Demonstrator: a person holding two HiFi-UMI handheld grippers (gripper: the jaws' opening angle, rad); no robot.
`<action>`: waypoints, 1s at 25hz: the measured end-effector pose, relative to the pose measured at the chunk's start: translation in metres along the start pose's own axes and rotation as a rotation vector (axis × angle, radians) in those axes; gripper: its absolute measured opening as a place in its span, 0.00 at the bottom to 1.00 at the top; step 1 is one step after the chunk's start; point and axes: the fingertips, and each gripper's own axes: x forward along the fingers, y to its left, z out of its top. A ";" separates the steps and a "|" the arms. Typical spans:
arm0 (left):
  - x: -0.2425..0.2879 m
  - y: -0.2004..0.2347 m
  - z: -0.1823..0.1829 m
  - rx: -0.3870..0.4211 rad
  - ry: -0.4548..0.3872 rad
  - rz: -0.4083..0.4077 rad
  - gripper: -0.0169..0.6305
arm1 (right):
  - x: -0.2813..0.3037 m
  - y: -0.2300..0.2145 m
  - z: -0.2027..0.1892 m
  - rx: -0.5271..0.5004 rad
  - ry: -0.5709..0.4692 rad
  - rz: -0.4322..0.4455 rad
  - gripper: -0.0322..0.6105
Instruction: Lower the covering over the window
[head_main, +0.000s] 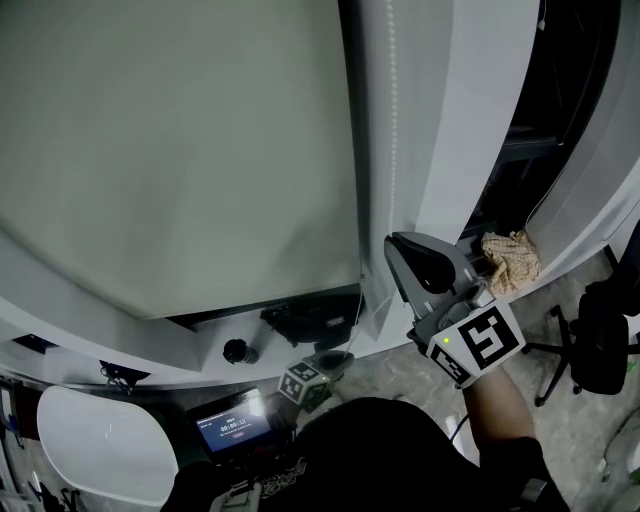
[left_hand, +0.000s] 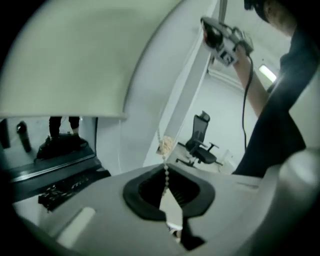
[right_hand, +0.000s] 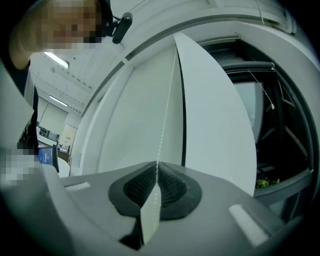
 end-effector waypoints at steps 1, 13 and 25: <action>-0.013 -0.001 0.010 -0.026 -0.040 -0.021 0.03 | -0.003 -0.003 -0.019 -0.001 0.040 -0.018 0.07; -0.110 0.032 0.067 -0.032 -0.101 -0.076 0.25 | -0.026 0.009 -0.122 0.165 0.195 -0.026 0.07; -0.141 -0.006 0.031 -0.167 0.126 -0.345 0.28 | -0.063 0.022 -0.234 0.313 0.423 -0.053 0.07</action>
